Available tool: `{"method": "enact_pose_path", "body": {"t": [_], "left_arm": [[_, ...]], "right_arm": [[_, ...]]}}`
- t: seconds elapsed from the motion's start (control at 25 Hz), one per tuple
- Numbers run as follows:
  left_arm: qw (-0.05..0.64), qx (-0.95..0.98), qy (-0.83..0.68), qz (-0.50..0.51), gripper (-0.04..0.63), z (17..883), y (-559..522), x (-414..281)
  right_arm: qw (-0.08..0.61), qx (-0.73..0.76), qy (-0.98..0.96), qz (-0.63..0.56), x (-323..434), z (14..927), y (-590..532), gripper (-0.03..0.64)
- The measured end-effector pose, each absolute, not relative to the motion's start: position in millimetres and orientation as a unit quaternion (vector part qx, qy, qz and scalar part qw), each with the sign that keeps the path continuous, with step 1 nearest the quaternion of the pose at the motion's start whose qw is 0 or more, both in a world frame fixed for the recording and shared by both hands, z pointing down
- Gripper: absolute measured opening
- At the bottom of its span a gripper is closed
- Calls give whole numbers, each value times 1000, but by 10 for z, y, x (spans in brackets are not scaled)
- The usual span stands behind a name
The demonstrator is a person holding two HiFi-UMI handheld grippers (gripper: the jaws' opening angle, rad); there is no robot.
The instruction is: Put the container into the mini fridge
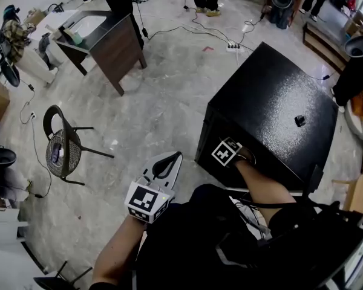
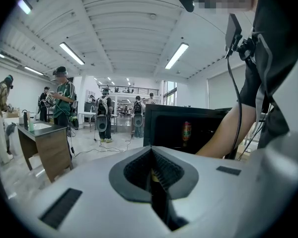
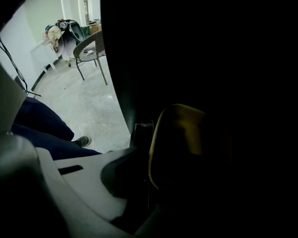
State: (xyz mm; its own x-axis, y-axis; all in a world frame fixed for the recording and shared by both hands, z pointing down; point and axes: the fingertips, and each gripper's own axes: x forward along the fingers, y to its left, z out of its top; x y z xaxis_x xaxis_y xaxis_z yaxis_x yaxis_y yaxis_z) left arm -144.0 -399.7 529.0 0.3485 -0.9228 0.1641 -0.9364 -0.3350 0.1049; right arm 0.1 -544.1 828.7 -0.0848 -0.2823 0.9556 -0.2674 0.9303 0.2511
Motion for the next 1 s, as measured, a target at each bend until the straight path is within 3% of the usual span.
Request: {"method": "enact_pose_path", "body": {"t": [0.08,0.16,0.36,0.6,1.0], "left_arm": [[94,816,-569,37,7,5282,-3979,-1454],[96,819,-565,39,6,5275,-3947,-1467],[95,821,-562,32,6,5241,-3917,-1496],[103,829,-549,32,8,5149,-3765,-1449],[116,851,-512,21,6,4992,-3372,-1528]], "right_arm": [[647,190,-738,-13,-7,8250,-5459,32],[644,191,-740,-12,-21,8236,-5444,116],[638,196,-744,-13,6,8238,-5397,172],[638,208,-742,0,82,8074,-5178,179],[576,291,-763,29,14,7469,-4875,179]]}}
